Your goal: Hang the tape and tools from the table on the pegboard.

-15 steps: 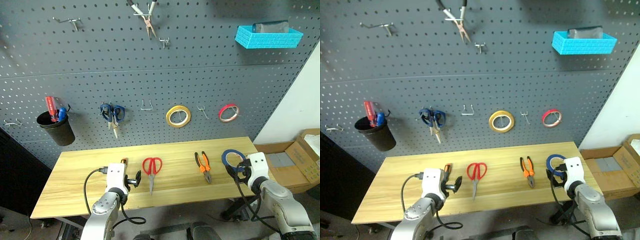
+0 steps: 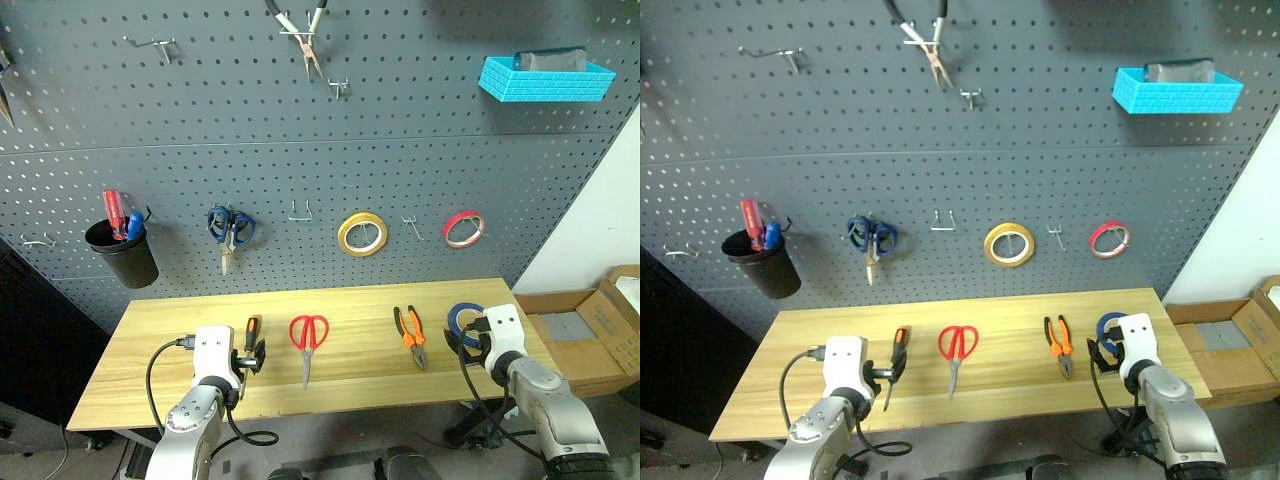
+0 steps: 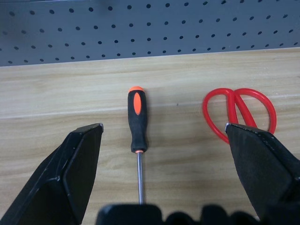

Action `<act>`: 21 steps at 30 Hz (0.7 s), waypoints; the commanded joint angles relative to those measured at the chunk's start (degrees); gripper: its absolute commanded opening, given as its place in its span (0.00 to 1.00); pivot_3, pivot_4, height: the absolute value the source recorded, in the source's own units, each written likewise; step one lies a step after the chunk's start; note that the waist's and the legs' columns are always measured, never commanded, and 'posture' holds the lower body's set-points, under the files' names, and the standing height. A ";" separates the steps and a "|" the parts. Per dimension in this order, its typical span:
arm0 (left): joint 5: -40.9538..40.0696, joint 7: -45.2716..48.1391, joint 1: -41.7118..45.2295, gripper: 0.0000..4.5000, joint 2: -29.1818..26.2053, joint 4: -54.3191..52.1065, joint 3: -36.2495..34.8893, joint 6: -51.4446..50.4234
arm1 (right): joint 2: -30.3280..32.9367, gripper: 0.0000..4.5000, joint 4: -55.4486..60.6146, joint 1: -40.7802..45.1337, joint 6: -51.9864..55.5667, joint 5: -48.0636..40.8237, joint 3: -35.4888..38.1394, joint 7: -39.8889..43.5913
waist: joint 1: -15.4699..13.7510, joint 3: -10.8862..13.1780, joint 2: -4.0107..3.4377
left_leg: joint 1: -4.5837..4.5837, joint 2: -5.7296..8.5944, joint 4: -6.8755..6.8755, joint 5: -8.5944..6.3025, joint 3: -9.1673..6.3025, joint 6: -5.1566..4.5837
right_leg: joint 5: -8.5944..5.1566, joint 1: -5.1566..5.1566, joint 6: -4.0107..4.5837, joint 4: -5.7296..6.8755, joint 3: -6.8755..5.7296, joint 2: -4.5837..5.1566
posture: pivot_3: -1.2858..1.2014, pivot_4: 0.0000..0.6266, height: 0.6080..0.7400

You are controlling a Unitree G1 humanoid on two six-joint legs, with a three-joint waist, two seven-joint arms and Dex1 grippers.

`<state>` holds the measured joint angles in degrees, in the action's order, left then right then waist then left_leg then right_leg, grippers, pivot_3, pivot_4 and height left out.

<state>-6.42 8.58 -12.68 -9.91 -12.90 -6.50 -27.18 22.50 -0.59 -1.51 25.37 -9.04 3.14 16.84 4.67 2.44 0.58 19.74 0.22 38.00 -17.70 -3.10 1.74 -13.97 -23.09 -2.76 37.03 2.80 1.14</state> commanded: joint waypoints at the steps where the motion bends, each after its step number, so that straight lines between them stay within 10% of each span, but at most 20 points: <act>1: -0.61 -0.13 1.19 1.00 0.10 -3.39 0.09 -0.95 | -0.14 1.00 0.96 1.33 -1.09 0.10 1.25 0.00 | -0.01 0.00 0.01 | 0.00 0.00 0.00 0.00 -0.01 0.00 | 0.00 0.00 0.00 0.00 -0.01 0.00 | 0.49 0.03 1.00; 16: -2.51 4.90 5.09 1.00 -5.79 -2.20 -2.70 -2.36 | -1.68 1.00 1.03 3.10 -1.14 4.60 -2.16 -0.07 | -0.10 0.31 0.09 | -0.10 0.00 0.01 0.00 -0.02 0.00 | 0.00 0.01 0.01 0.04 -0.01 0.00 | 0.50 0.10 1.00; 21: 0.26 16.85 12.42 1.00 -11.59 0.15 9.70 1.37 | -2.51 1.00 -2.92 8.06 -0.04 5.04 -4.60 1.67 | -0.14 2.09 0.25 | -0.37 0.00 0.02 0.01 -0.05 -0.01 | 0.00 0.28 0.04 0.08 -0.05 0.00 | 0.49 0.16 1.00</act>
<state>-7.02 21.65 -3.26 -21.36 -11.99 -1.08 -28.41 20.25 -3.18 4.40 25.61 -4.73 -0.58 17.84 4.54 4.53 0.83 19.23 0.23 38.03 -17.68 -3.15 1.74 -14.00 -22.65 -2.66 37.08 2.75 1.13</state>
